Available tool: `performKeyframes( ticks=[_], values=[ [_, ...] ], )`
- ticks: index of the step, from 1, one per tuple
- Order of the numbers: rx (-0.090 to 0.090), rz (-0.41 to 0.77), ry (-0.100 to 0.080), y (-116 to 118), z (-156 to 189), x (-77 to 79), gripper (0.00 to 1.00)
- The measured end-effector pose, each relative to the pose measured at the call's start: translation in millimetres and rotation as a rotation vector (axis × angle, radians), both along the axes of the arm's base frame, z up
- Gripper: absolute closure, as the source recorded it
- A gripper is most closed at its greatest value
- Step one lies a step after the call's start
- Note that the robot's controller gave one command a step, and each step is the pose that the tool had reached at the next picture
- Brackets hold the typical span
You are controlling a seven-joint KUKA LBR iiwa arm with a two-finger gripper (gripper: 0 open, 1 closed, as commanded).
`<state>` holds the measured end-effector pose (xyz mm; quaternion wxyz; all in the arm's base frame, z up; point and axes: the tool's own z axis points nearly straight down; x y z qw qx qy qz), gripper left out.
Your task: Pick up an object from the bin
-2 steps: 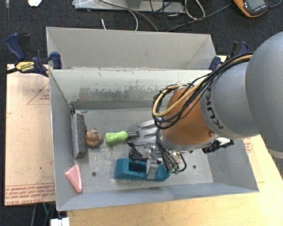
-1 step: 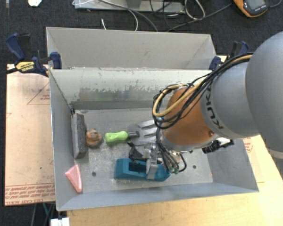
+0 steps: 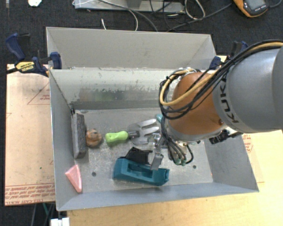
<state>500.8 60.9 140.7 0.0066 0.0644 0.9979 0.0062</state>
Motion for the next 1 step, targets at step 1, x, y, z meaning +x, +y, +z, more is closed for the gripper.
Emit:
performKeyframes(
  ticks=[1],
  values=[
    [0.0,-0.027,0.003,-6.7,76.3,8.5,1.0]
  ],
)
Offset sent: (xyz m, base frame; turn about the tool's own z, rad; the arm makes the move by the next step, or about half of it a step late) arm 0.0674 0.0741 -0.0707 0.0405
